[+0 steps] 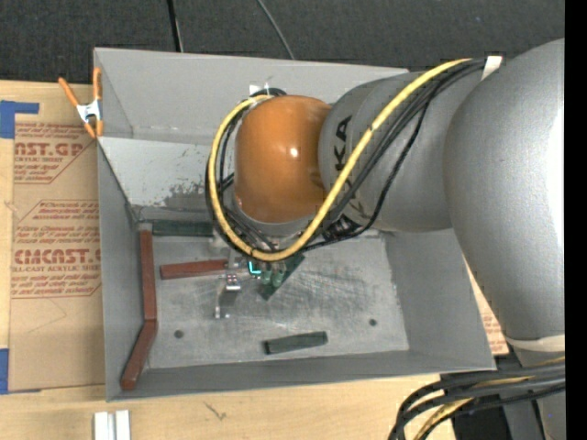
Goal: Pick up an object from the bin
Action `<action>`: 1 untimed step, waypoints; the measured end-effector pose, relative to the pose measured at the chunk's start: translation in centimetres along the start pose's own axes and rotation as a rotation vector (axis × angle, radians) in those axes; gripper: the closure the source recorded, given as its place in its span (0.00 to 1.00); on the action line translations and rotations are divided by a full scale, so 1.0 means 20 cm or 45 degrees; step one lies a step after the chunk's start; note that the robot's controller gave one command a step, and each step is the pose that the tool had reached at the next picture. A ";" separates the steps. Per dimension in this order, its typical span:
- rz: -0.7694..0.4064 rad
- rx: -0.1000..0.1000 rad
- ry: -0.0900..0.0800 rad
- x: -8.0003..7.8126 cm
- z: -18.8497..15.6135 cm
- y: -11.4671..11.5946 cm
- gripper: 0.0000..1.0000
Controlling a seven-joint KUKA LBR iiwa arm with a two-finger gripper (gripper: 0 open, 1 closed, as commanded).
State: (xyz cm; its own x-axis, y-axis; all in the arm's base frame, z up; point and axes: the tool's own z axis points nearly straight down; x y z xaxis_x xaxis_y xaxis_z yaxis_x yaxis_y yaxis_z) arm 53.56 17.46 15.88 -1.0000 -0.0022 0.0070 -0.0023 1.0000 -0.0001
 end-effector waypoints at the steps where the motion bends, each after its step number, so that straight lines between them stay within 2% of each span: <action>1: 0.002 -0.002 -0.010 -0.01 -0.02 0.00 0.00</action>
Offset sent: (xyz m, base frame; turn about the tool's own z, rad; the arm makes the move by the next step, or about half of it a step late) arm 0.0441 -0.0132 -0.0888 0.1330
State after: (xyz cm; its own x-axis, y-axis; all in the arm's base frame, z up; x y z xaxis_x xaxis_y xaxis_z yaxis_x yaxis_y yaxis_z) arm 53.77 17.39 16.32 -1.0000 -0.0007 -0.0005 -0.0007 1.0000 0.0013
